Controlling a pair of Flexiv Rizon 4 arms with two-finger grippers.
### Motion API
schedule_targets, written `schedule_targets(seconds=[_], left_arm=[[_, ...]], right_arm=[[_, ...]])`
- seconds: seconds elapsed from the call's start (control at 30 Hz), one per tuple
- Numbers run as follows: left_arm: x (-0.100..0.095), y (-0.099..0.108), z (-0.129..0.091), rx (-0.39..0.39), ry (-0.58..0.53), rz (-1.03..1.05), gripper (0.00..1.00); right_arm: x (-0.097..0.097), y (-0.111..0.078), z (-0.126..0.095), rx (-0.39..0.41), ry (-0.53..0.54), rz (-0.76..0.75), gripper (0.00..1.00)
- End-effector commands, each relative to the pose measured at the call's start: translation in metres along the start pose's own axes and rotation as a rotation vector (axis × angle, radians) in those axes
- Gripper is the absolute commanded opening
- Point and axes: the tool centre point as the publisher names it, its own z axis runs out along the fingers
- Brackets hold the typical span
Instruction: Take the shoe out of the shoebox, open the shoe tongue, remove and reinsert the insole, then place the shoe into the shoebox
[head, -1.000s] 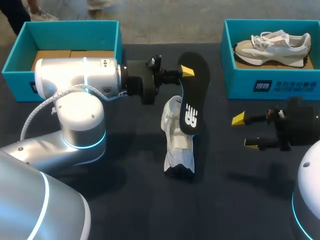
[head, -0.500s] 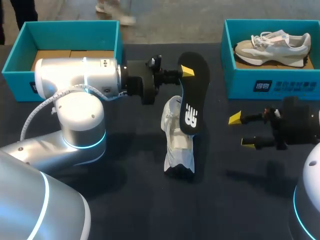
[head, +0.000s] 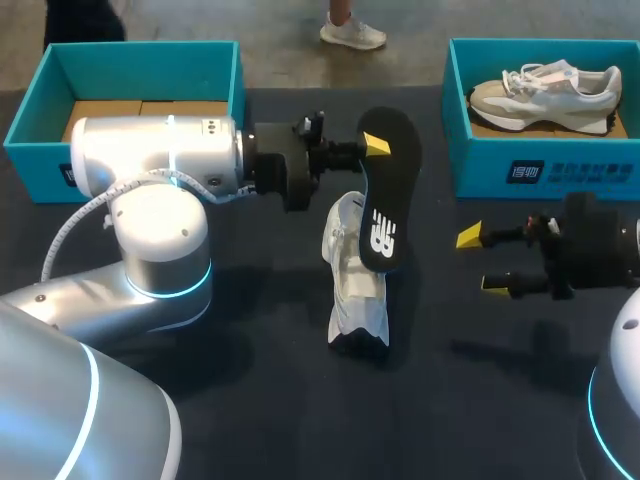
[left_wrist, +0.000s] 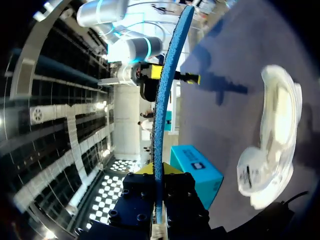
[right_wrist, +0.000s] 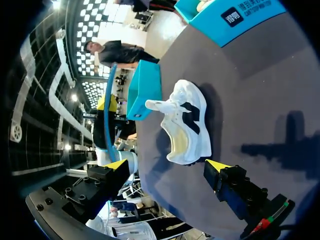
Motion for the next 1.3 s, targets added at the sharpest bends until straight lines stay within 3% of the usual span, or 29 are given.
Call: schedule_targets(seconds=[0.03, 0.33, 0.77, 0.93, 1.3], left_arm=[[-0.006, -0.012, -0.012, 0.003, 0.055, -0.087, 0.0], [0.002, -0.035, -0.027, 0.034, 0.09, -0.293, 0.0], [0.032, -0.07, -0.054, 0.054, 0.181, -0.599, 0.0], [0.046, -0.08, -0.06, 0.07, 0.183, -0.663, 0.0], [0.053, -0.109, -0.068, 0.114, 0.147, -0.768, 0.0]], right_arm=[[0.001, -0.002, 0.0, -0.002, -0.005, 0.001, 1.0], [0.001, -0.002, 0.0, -0.002, -0.005, 0.001, 1.0], [0.001, -0.002, 0.0, -0.002, -0.005, 0.001, 1.0], [0.001, -0.002, 0.0, -0.002, -0.005, 0.001, 1.0], [0.001, -0.002, 0.0, -0.002, -0.005, 0.001, 1.0]])
